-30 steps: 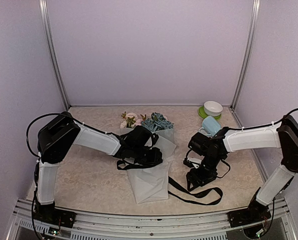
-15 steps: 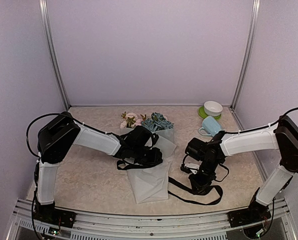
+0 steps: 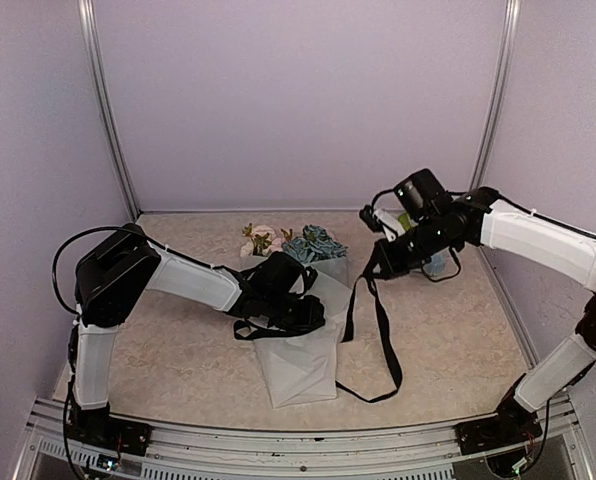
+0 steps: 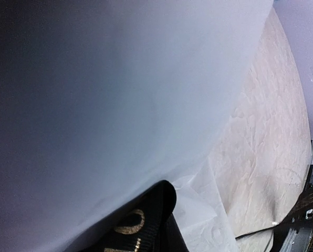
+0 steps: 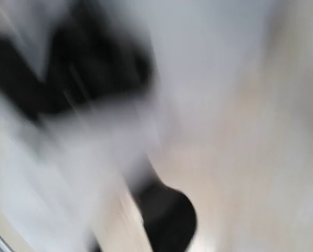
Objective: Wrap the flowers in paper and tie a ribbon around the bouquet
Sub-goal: Pick up the right side of the ribbon from the center of the board, then cross the ribbon over the folded bouquet.
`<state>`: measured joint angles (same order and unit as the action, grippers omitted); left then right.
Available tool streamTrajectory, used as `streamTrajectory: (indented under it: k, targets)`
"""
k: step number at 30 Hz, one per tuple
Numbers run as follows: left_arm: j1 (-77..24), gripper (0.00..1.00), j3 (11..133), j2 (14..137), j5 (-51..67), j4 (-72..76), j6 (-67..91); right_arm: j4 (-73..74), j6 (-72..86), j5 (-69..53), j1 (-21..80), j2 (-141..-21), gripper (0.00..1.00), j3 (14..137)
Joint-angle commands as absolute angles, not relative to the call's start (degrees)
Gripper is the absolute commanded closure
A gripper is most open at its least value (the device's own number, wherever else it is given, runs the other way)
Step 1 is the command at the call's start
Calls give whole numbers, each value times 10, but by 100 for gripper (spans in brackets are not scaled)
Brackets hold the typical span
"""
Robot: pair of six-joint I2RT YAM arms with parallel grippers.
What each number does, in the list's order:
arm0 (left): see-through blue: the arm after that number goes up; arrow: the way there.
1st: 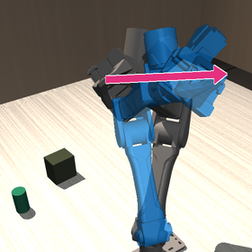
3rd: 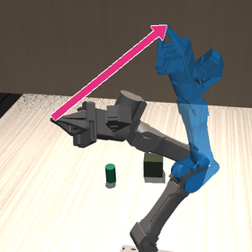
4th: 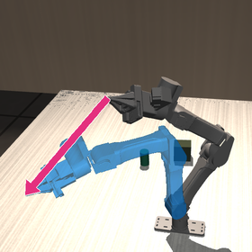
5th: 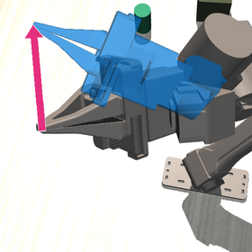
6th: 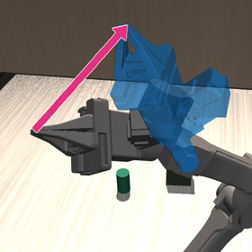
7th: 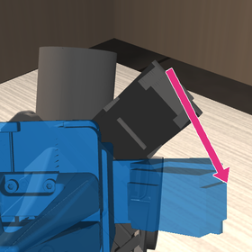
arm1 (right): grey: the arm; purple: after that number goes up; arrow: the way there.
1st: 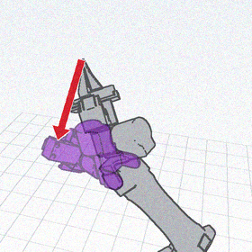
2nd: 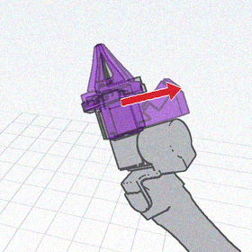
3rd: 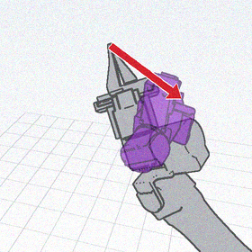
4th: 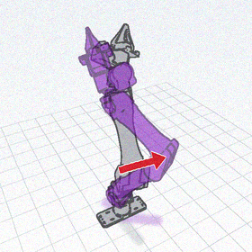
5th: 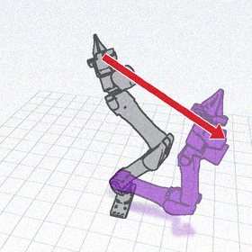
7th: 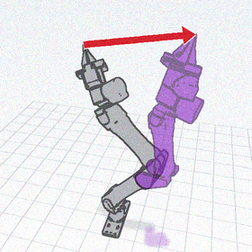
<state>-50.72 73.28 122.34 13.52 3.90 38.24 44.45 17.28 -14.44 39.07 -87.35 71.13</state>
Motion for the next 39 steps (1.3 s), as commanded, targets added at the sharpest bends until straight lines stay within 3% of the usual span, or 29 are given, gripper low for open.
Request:
streamTrajectory:
  k: [1,9,19,24,28,33,39]
  targets:
    - [-506,100,717,1221,132,18,369,339,148,-241,380,-867,100,852]
    - [-511,100,684,1189,116,65,378,207,191,-277,379,-960,100,980]
    - [-515,100,691,1193,110,67,386,181,231,-282,412,-1082,98,1049]
    - [-515,100,691,1191,111,61,387,286,194,-269,412,-1144,43,1133]
    - [-514,100,692,1192,111,60,386,362,152,-218,411,-1136,29,1162]
    - [-512,100,693,1194,113,61,385,333,150,-163,392,-1027,25,1011]
    - [-508,100,692,1194,116,61,382,234,187,-215,377,-970,42,725]
